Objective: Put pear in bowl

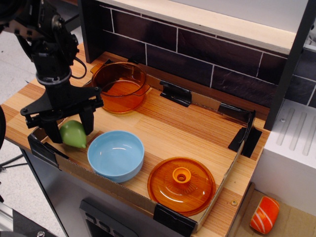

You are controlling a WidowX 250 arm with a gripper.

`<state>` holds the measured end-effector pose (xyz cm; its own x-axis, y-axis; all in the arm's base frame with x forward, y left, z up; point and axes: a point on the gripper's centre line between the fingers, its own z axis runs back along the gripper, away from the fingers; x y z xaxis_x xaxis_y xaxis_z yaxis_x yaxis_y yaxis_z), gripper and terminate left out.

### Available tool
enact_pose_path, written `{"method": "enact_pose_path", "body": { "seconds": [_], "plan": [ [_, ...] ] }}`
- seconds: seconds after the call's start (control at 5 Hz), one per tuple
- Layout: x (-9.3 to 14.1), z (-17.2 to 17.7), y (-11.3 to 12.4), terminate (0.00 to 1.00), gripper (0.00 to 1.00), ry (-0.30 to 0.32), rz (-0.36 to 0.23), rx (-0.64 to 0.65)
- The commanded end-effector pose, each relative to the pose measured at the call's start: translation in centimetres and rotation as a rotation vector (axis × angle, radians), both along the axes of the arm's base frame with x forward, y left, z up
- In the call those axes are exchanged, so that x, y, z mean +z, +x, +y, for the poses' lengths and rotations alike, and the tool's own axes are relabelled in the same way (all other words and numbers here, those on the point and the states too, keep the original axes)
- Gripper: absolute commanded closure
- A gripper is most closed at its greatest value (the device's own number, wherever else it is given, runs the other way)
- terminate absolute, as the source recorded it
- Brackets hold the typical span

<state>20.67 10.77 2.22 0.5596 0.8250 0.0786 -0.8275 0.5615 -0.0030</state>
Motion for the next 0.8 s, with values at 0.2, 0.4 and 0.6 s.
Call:
{"method": "enact_pose_path", "body": {
  "seconds": [0.2,0.4,0.6],
  "plan": [
    [6.8,-1.8,0.1,0.00,1.00,-0.016,-0.113,0.090],
    [5.6,-3.5,-0.5,0.00,1.00,-0.011,-0.089,0.071],
    [5.0,-5.5,-1.1,0.00,1.00,-0.031,-0.066,0.050]
  ]
}}
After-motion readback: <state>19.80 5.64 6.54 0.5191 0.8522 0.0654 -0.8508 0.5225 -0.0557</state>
